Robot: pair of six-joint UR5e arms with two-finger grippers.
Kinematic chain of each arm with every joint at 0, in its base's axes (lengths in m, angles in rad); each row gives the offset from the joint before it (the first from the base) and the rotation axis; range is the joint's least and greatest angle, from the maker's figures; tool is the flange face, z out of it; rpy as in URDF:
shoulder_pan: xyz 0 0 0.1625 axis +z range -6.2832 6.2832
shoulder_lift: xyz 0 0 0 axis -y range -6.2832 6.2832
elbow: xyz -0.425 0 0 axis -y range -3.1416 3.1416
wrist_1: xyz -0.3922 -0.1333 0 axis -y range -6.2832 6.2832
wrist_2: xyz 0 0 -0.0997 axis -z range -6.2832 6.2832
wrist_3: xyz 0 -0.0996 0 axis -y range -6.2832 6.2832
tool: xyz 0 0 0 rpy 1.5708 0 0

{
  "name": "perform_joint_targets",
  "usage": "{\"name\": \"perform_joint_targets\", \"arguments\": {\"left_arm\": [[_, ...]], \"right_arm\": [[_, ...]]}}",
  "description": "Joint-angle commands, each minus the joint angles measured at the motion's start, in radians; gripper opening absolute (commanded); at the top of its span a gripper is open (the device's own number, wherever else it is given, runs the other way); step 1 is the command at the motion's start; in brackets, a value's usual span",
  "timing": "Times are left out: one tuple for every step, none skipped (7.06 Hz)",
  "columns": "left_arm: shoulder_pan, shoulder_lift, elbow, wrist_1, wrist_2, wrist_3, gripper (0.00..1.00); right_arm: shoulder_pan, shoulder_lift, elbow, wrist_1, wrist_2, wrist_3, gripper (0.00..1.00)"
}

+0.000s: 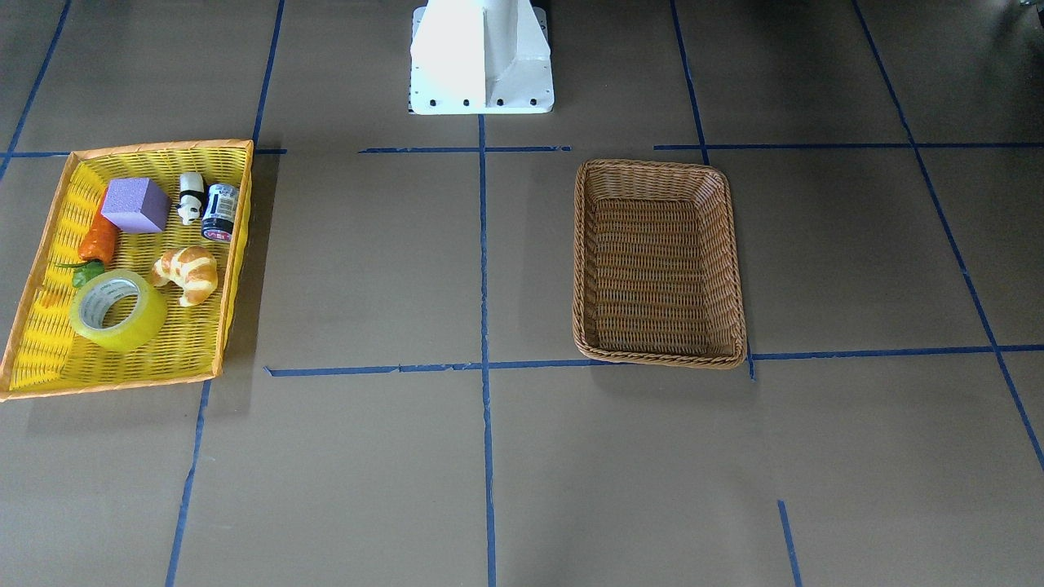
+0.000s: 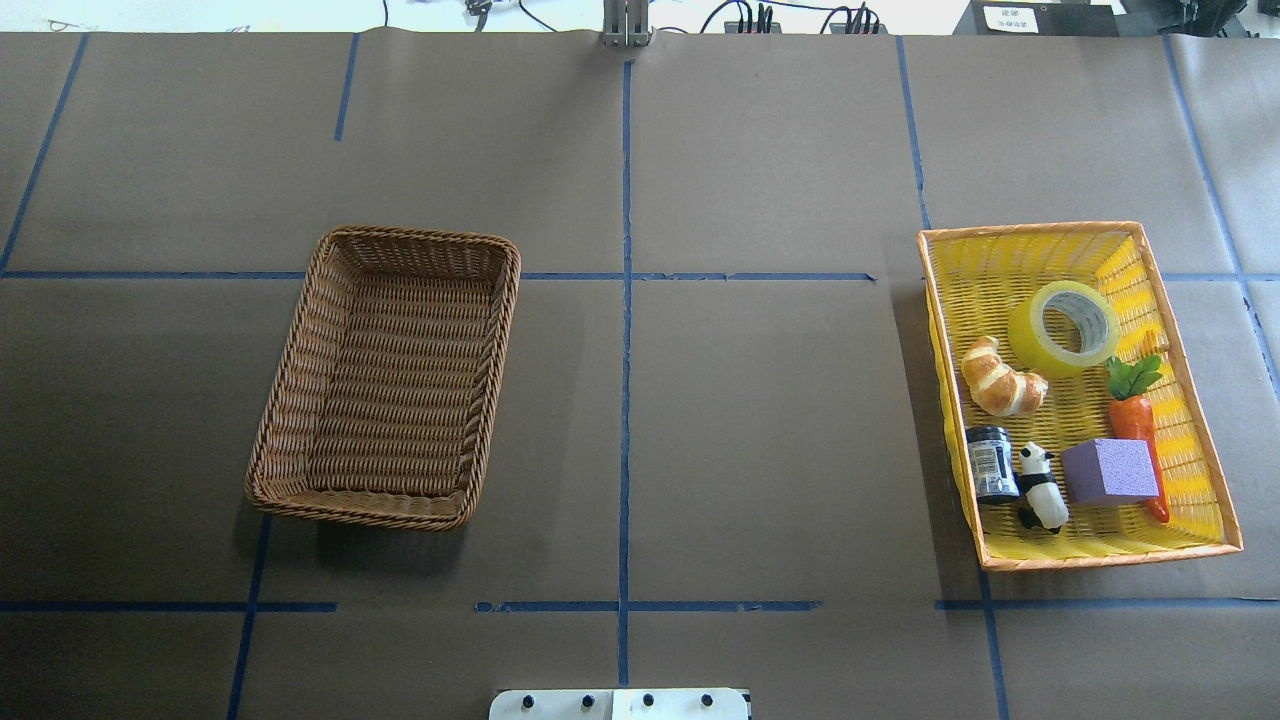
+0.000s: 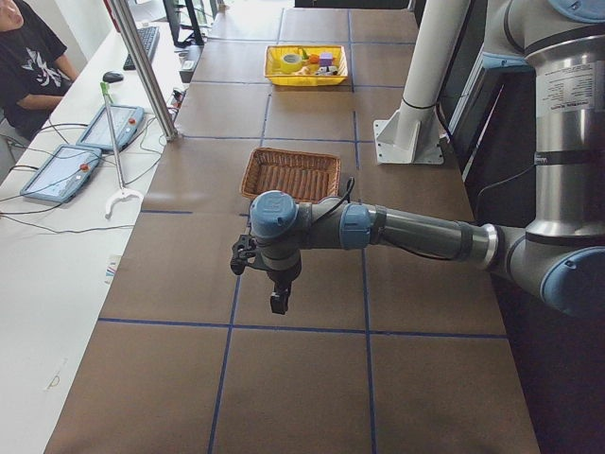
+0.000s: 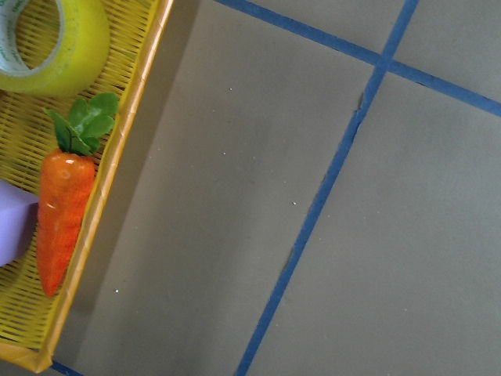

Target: Move tape to another basket

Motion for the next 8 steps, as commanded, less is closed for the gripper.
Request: {"name": "perform_joint_targets", "arguments": {"left_arm": [[0.000,0.001,0.008,-0.006,0.001,0.008,1.00],[-0.001,0.001,0.001,-0.006,-0.002,0.009,1.00],[-0.002,0.007,-0.004,-0.006,-0.002,0.010,1.00],[-0.002,0.007,-0.007,-0.006,-0.002,0.010,1.00],[-0.002,0.007,-0.007,-0.006,-0.002,0.011,1.00],[-0.002,0.007,-0.007,-0.007,-0.002,0.010,1.00],[-0.002,0.007,-0.019,-0.006,-0.002,0.010,1.00],[-0.002,0.007,-0.028,-0.006,-0.003,0.008,1.00]], "right_arm": [[-0.084,0.027,0.002,0.055,0.067,0.184,1.00],[-0.145,0.042,0.004,0.165,0.065,0.412,1.00],[-0.206,0.047,0.001,0.296,0.053,0.598,0.99],[-0.271,0.076,-0.004,0.367,0.008,0.760,0.99],[-0.326,0.097,-0.011,0.414,-0.032,0.840,0.98],[-0.357,0.142,-0.049,0.445,-0.054,0.873,0.97],[-0.400,0.186,-0.074,0.445,-0.074,0.901,0.96],[-0.411,0.215,-0.121,0.452,-0.092,0.910,0.94]]}}
